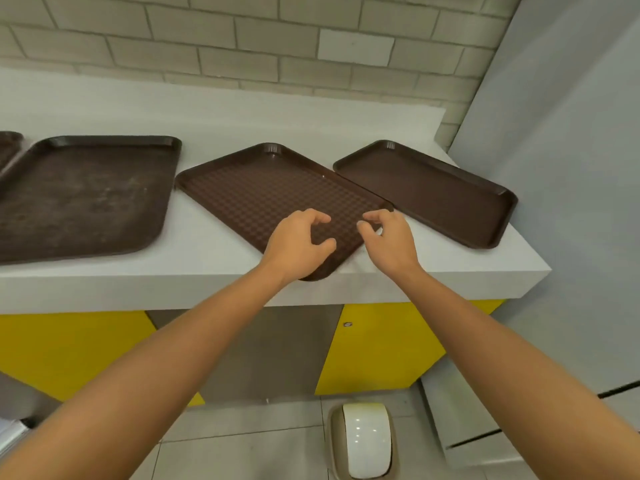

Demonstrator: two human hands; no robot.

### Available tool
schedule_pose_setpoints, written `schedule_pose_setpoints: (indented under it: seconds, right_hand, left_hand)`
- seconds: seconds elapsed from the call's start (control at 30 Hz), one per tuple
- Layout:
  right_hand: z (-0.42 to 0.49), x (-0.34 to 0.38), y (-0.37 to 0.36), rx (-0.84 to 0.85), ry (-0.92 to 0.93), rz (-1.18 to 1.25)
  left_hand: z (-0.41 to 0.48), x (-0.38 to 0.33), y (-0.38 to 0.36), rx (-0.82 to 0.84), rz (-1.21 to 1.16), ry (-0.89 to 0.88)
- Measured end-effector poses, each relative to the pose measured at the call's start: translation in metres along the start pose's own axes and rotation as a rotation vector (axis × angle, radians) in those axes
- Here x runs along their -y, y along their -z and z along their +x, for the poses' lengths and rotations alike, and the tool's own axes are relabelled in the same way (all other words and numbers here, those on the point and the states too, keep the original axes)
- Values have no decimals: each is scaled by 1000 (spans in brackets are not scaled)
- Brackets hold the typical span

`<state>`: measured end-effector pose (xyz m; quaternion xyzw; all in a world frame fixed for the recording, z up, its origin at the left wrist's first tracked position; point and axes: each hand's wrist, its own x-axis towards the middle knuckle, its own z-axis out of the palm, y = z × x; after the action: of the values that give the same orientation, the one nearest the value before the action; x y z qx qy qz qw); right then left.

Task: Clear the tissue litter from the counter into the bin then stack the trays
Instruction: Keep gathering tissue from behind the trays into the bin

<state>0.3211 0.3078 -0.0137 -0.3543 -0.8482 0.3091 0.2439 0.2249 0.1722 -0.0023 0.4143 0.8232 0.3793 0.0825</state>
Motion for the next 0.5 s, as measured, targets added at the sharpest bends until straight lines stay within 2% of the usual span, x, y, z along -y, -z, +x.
schedule_pose_setpoints:
  seconds: [0.5]
  right_hand:
    - [186, -7, -36, -95, -154, 30]
  left_hand:
    - [211, 43, 10, 55, -46, -37]
